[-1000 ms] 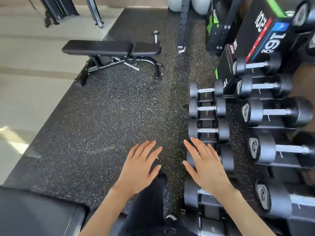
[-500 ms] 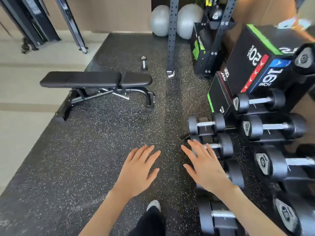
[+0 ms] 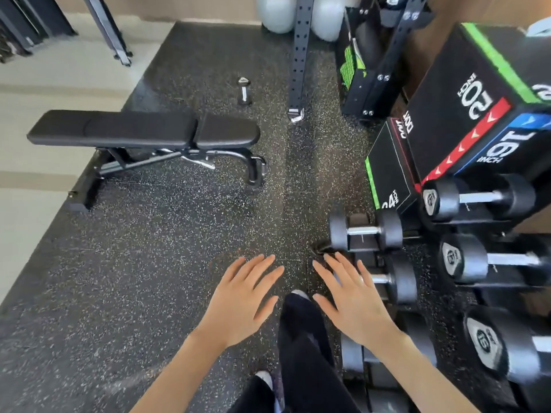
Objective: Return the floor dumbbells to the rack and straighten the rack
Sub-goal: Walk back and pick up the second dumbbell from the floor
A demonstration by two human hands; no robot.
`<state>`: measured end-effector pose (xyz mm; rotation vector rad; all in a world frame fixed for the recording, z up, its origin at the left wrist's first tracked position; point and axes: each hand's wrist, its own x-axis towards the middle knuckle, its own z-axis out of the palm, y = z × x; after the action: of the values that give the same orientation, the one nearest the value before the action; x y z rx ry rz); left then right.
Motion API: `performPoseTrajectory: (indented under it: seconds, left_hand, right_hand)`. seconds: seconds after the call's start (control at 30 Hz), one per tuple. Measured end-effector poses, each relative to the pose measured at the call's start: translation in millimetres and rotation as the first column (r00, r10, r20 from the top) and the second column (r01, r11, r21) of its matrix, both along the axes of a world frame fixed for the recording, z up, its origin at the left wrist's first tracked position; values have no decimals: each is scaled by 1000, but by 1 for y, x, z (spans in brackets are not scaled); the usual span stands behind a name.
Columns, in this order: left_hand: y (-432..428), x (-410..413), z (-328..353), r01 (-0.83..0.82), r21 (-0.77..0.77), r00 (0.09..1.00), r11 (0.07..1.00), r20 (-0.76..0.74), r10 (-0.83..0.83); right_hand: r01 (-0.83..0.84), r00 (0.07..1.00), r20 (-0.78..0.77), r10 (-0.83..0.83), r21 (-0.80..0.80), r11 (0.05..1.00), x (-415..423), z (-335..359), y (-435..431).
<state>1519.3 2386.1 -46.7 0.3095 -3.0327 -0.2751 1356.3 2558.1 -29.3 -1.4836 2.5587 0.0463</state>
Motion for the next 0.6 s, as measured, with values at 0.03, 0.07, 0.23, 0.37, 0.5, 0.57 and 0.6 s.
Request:
performPoseTrajectory:
  seconds: [0.03, 0.07, 0.23, 0.37, 0.5, 0.57, 0.6]
  left_hand:
    - [-10, -16, -2, -9, 3, 1000, 1000, 12, 9]
    - [-21, -33, -2, -23, 3, 999, 1000, 28, 23]
    - [-80, -134, 13, -108, -59, 992, 992, 61, 111]
    - [-113, -206, 31, -177, -74, 983, 981, 39, 180]
    - [-131, -250, 35, -186, -56, 982, 981, 17, 187]
    - [-141, -265, 30, -171, -44, 984, 984, 43, 173]
    - [-148, -272, 26, -163, -46, 984, 986, 59, 166]
  right_hand:
    - [1, 1000, 7, -1, 8, 1000, -15, -2, -8]
    - [3, 1000, 12, -3, 15, 1000, -32, -4, -18]
    - [-5, 1000, -27, 5, -15, 1000, -136, 12, -80]
    - [-8, 999, -47, 3, -107, 994, -206, 36, -120]
    - [-4, 999, -49, -1, -112, 994, -260, 46, -145]
    - [7, 999, -34, -10, -92, 996, -278, 42, -153]
    - [12, 1000, -21, -14, -77, 997, -285, 40, -158]
